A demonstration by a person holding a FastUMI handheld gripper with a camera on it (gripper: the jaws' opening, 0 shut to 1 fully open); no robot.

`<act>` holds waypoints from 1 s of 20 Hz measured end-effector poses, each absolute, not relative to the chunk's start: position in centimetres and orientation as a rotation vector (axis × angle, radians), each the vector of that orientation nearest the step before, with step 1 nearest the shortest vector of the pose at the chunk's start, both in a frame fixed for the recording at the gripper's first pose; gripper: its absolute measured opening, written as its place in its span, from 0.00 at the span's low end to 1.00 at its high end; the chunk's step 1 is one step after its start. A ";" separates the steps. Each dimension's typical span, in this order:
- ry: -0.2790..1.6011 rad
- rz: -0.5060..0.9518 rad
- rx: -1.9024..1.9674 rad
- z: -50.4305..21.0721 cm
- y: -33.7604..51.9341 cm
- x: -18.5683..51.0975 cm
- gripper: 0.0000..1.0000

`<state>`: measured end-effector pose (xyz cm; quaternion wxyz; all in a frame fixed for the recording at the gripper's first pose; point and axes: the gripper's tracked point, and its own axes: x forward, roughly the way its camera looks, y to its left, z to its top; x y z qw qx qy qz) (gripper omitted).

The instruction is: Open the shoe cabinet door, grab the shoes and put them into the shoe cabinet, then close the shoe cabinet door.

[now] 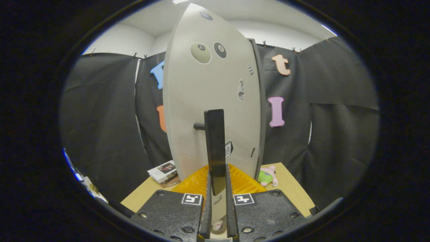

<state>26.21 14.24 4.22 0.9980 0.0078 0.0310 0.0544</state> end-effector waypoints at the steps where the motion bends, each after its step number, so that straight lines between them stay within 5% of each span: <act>1: 0.062 0.100 0.014 4.3 13.6 26.1 0.19; 9: 0.079 0.021 -0.014 4.4 9.1 25.7 0.06; 20: 0.078 0.003 0.062 4.7 6.3 26.0 0.04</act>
